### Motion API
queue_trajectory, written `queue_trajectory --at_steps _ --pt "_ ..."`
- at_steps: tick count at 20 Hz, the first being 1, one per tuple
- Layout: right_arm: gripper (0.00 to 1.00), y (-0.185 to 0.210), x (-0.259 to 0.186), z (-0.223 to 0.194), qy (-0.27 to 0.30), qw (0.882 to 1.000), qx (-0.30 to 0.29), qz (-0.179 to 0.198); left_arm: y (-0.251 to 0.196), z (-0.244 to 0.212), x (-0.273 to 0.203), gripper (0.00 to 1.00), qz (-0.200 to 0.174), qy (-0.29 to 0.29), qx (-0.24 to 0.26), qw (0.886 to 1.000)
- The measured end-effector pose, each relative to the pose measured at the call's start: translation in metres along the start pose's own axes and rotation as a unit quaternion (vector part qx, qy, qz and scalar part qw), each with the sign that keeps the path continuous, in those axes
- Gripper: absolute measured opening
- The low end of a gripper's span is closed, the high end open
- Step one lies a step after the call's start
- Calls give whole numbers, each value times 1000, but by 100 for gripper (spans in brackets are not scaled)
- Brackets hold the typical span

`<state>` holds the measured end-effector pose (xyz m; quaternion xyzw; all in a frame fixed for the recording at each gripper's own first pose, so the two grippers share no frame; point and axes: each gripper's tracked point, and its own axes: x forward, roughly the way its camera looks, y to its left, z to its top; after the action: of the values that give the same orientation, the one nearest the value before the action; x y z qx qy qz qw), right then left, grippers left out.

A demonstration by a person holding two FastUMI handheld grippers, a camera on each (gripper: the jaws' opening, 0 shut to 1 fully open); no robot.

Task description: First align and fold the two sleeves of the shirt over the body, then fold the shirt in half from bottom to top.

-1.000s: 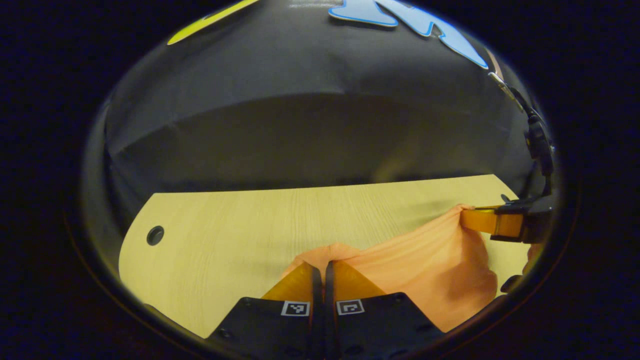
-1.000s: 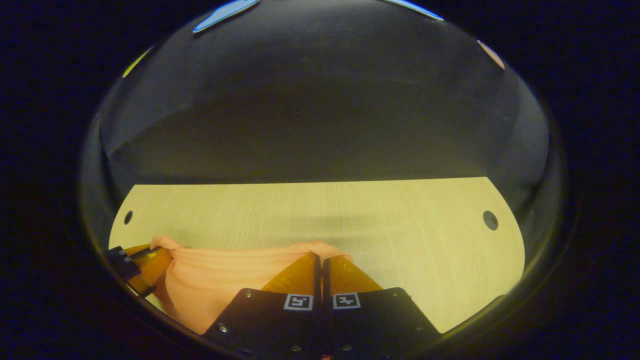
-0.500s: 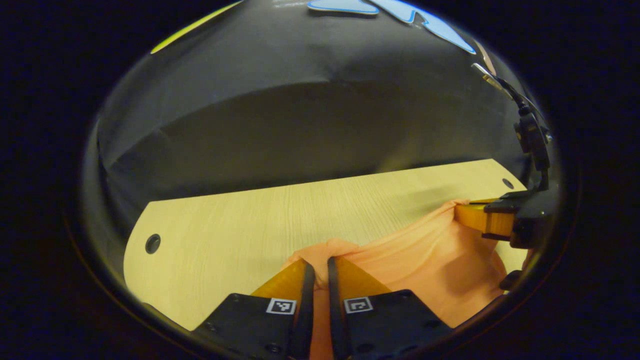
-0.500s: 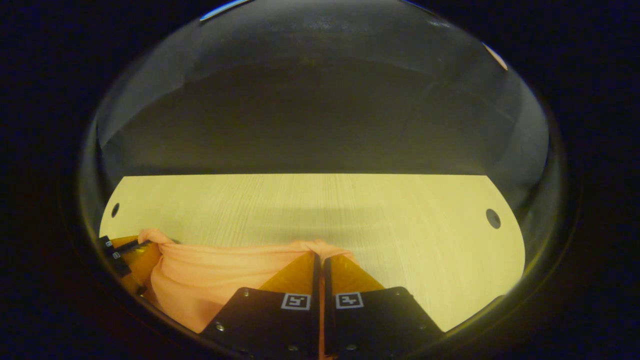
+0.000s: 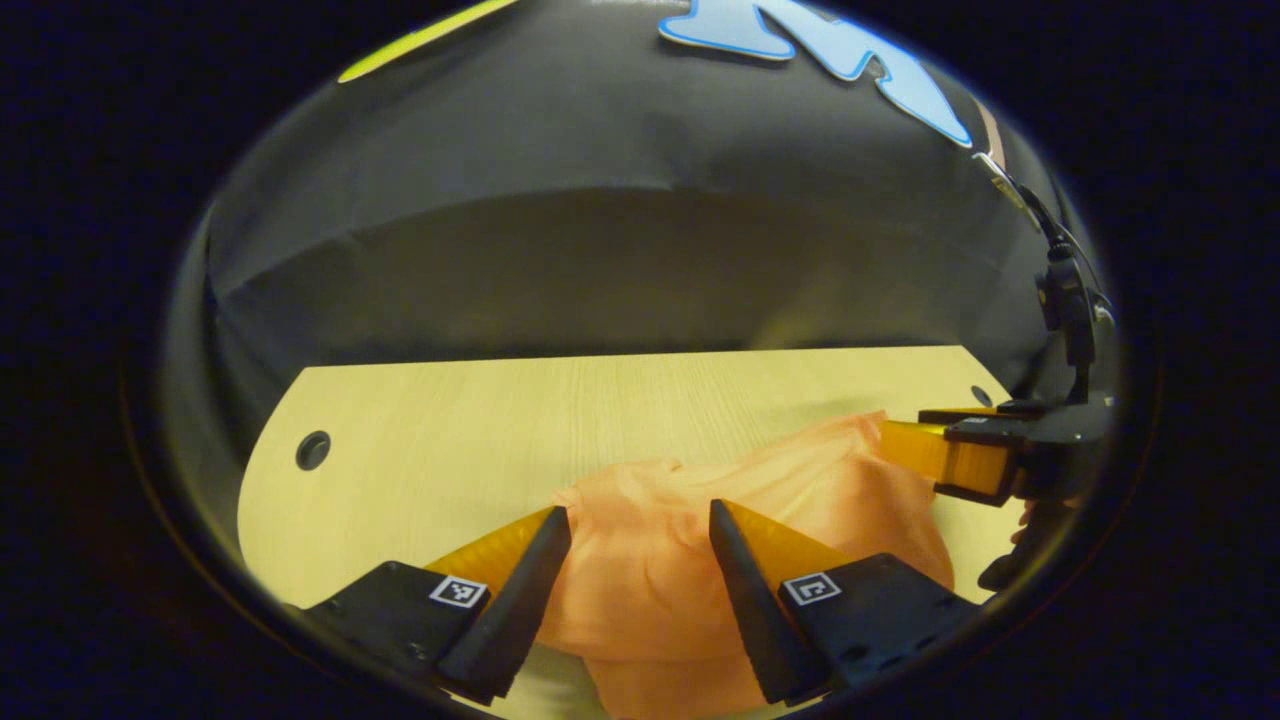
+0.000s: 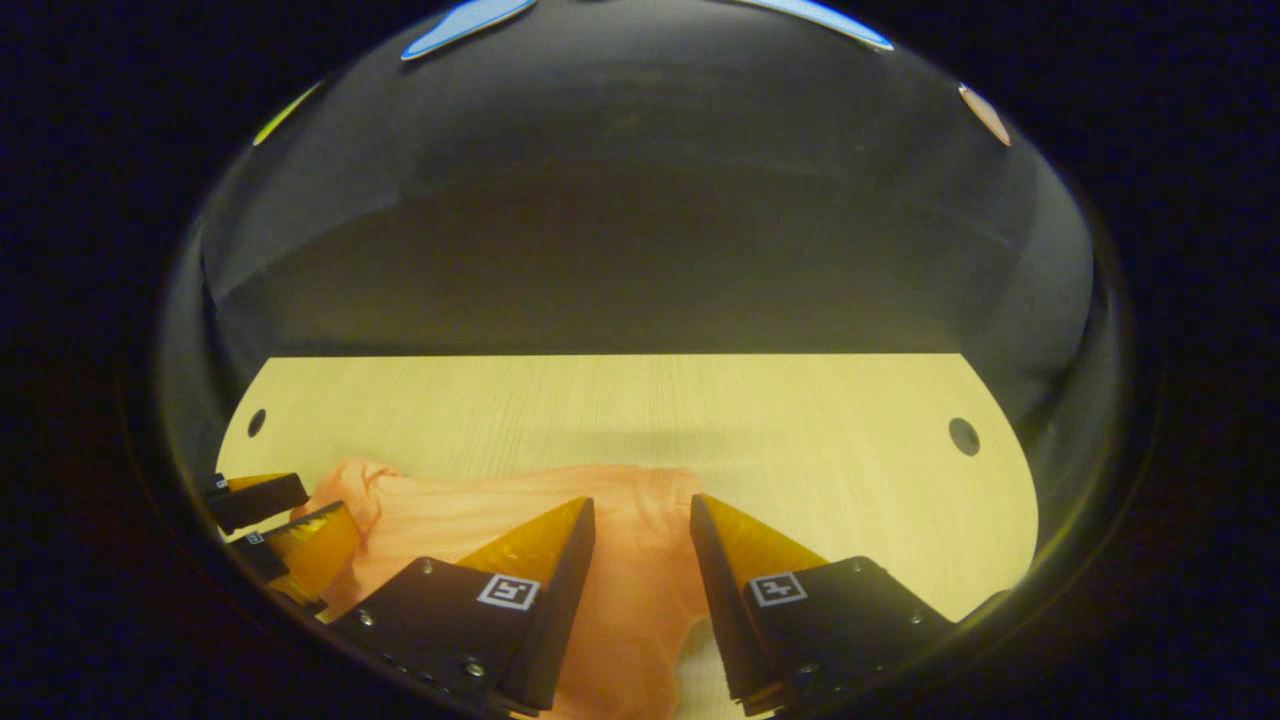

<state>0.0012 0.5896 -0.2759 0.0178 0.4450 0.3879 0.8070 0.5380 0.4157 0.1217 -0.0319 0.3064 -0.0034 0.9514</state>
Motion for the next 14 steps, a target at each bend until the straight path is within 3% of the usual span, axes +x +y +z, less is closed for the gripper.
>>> queue_trajectory --at_steps 5,12,14 --pt "59 -3 -71 5 -6 1000 0 4 -29 24 -85 92 -5 -10 -3 1000" --pt "61 5 -196 13 -38 999 -11 15 -49 52 -222 88 -4 -45 4 999" --pt "61 8 -231 16 -50 998 -13 21 -56 56 -257 92 0 -56 13 998"
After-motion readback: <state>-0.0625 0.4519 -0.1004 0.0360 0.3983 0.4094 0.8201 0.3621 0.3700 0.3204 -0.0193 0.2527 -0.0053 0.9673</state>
